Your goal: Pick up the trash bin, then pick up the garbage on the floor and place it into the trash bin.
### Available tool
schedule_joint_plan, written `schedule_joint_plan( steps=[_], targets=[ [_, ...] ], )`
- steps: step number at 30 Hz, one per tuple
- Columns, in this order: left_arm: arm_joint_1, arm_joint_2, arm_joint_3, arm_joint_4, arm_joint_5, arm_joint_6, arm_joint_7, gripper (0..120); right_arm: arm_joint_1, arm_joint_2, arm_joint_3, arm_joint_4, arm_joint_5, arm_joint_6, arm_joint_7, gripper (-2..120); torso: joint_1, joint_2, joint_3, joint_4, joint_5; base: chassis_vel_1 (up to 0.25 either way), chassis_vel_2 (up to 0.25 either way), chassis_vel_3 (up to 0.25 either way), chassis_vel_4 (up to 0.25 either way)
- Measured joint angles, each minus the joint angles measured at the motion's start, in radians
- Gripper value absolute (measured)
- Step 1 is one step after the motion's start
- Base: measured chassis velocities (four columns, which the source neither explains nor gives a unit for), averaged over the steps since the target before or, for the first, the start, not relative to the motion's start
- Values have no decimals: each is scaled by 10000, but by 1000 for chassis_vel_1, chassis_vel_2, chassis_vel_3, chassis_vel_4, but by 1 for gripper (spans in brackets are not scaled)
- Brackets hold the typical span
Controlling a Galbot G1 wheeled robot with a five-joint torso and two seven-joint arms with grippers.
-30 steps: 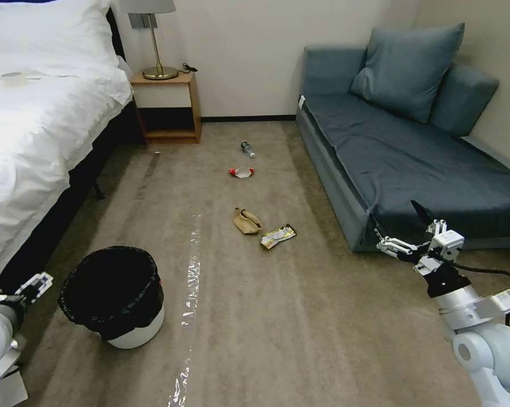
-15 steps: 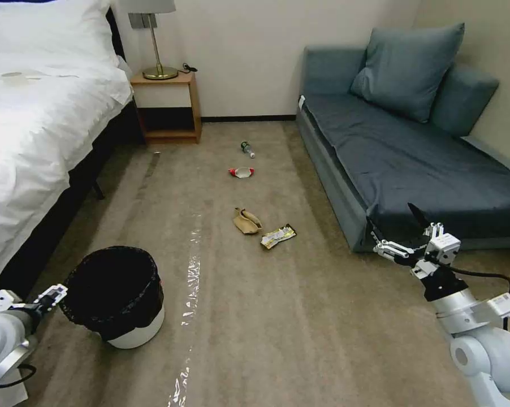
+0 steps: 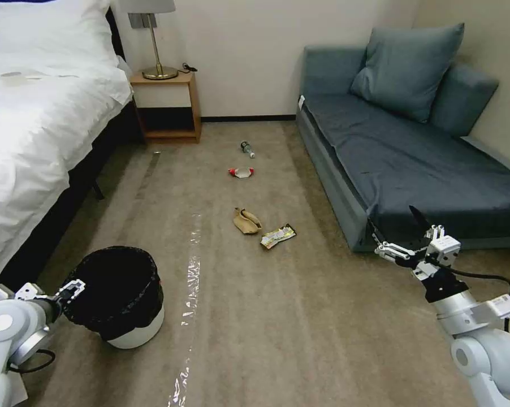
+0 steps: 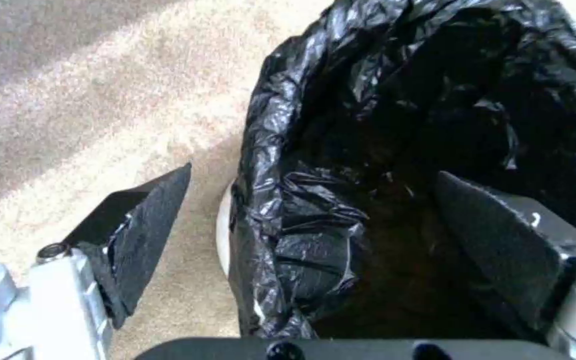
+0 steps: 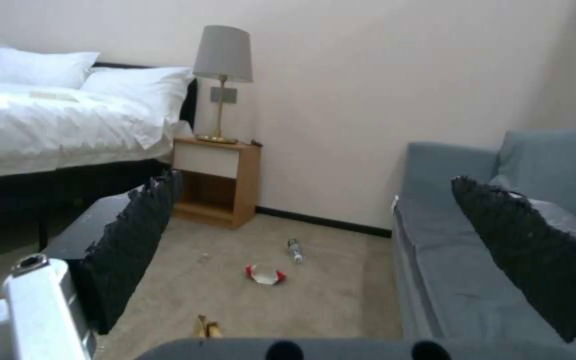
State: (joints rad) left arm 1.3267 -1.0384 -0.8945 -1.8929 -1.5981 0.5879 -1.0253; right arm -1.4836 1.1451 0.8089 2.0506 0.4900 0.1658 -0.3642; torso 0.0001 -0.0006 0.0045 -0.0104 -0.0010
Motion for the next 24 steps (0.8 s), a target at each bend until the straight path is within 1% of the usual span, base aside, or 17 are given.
schedule_joint_plan(
  steps=[11,14,17,20,24],
  targets=[
    [-238,-21,143,458,39,15,106,99,-42,10,36,33,-44,33,-37,100,0,0,0,0,0,0,0,0,0],
    [-296,-64,247,813,31,23,273,100,-104,23,99,72,-68,52,-46,100,0,0,0,0,0,0,0,0,0],
    [-302,-78,266,897,30,23,326,100,-127,33,106,75,-75,62,-56,100,-1,0,0,0,0,0,0,0,0],
    [-360,-100,319,1205,39,18,490,100,-198,78,123,74,-113,110,-103,100,0,0,0,0,-1,0,0,0,0],
    [-395,-96,319,1310,38,-6,575,98,-202,101,111,64,-127,128,-109,100,0,-1,0,0,-1,0,0,0,0]
  ],
)
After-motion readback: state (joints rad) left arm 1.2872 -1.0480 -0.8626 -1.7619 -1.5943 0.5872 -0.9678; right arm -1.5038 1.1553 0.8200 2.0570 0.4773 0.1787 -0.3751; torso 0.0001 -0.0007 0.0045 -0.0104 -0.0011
